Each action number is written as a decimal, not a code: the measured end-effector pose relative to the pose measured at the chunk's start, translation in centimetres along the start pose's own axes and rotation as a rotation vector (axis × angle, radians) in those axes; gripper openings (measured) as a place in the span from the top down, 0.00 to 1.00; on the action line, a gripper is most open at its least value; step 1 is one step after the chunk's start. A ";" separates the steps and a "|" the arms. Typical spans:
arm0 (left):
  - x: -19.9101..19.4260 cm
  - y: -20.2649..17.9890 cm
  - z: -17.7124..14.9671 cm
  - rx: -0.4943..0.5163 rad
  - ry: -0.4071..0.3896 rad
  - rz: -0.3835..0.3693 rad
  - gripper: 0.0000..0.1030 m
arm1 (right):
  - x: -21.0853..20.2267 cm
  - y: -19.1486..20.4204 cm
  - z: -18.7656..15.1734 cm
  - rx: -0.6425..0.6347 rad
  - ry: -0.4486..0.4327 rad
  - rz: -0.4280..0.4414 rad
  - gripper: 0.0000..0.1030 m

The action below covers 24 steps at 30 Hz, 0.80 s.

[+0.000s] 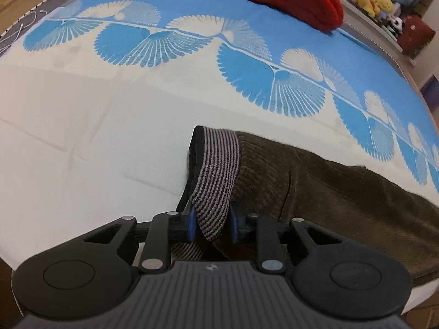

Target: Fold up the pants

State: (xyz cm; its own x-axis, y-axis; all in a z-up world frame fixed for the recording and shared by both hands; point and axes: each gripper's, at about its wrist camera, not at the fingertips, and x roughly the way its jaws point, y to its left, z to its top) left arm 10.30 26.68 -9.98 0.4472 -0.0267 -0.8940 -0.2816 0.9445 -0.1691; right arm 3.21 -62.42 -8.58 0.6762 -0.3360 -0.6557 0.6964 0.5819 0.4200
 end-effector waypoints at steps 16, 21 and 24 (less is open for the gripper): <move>-3.4 -2.5 -0.3 0.135 -0.213 -0.055 0.59 | 0.4 -0.7 -1.4 -0.108 0.088 -0.226 0.77; 0.8 -4.2 -1.1 0.238 -0.026 -0.009 0.63 | 0.8 3.2 -3.1 -0.292 0.115 -0.035 0.62; 3.9 -4.4 -2.4 0.293 0.133 0.127 0.77 | 0.9 5.4 -4.2 -0.365 0.120 0.060 0.61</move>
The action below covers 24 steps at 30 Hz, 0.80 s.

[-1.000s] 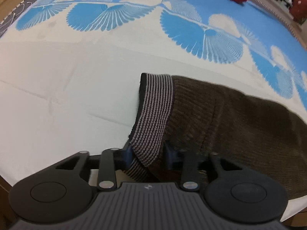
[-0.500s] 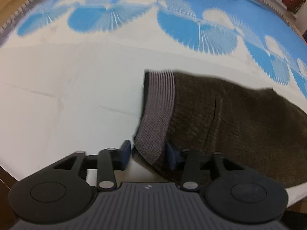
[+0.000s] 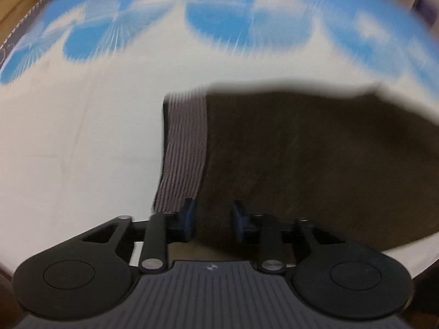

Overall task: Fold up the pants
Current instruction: 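Open both tools and release the folded pants onto the bed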

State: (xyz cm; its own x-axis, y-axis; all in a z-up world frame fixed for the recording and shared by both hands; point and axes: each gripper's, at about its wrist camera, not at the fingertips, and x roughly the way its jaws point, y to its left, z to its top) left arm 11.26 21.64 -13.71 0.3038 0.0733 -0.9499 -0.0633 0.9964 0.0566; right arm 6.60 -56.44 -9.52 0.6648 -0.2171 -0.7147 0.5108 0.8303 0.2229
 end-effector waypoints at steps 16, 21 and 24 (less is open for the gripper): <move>-2.9 -2.7 7.9 0.093 -0.218 0.008 0.18 | 5.5 16.7 -3.8 -0.344 0.049 0.271 0.47; 2.0 -1.4 8.5 0.032 -0.080 0.051 0.20 | 8.8 20.9 -5.9 -0.419 0.161 0.258 0.43; 3.4 -1.6 8.5 0.088 -0.059 0.069 0.22 | 11.3 21.8 -6.2 -0.351 0.229 0.225 0.43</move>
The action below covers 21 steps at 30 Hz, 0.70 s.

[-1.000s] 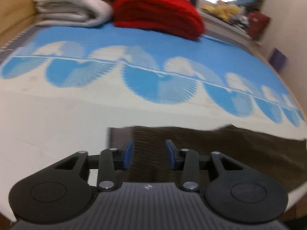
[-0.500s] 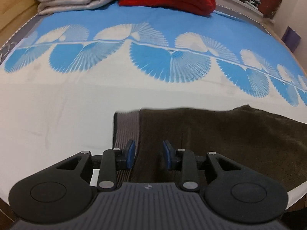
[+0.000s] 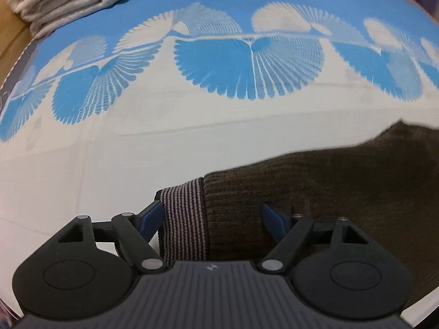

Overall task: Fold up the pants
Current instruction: 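Open both tools and release the folded pants onto the bed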

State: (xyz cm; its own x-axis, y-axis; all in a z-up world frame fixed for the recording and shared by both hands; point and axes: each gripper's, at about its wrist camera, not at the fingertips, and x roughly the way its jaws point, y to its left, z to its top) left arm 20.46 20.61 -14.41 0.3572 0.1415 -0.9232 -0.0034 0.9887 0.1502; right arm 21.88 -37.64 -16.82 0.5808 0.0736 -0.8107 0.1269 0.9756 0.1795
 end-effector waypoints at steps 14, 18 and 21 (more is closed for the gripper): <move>-0.6 1.0 0.0 -0.036 -0.012 0.035 0.18 | 1.3 0.4 0.9 0.084 -0.014 -0.099 0.97; -3.5 0.0 0.7 -0.080 -0.179 -0.091 0.39 | -1.3 0.4 1.2 0.098 -0.130 -0.077 0.90; -3.5 -2.0 1.3 -0.071 -0.177 -0.190 0.71 | -3.6 2.9 0.5 -0.060 -0.228 -0.004 0.89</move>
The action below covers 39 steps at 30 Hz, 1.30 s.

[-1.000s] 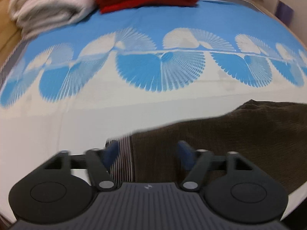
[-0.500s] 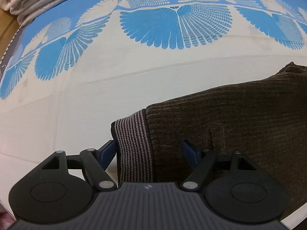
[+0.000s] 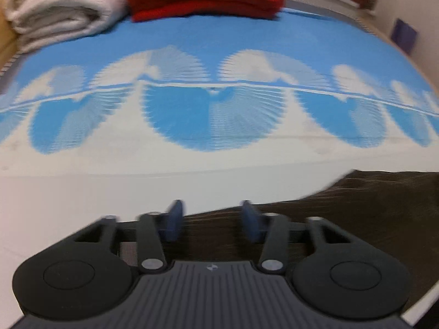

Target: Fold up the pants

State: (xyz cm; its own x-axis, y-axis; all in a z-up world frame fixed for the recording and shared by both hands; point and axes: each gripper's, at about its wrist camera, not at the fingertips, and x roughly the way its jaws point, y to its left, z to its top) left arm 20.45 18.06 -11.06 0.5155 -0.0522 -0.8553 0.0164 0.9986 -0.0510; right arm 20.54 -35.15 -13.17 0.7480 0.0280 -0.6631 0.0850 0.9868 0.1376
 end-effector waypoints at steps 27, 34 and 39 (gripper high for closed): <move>8.0 -16.4 0.3 0.265 0.040 -0.180 0.81 | 4.8 11.2 -3.9 -0.280 0.354 0.291 0.94; 8.3 -16.9 0.8 0.228 0.038 -0.131 0.75 | 4.2 11.1 -3.7 -0.265 0.360 0.262 0.90; 7.3 -16.7 0.4 0.255 0.014 -0.123 0.75 | 1.7 8.9 -3.4 -0.252 0.346 0.225 0.87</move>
State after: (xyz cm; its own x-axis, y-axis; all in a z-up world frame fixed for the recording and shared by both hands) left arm 24.24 0.99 -16.21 0.4840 -0.1714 -0.8581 0.2943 0.9554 -0.0249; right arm 20.28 -25.82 -15.59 0.4633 0.2548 -0.8488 -0.2479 0.9568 0.1519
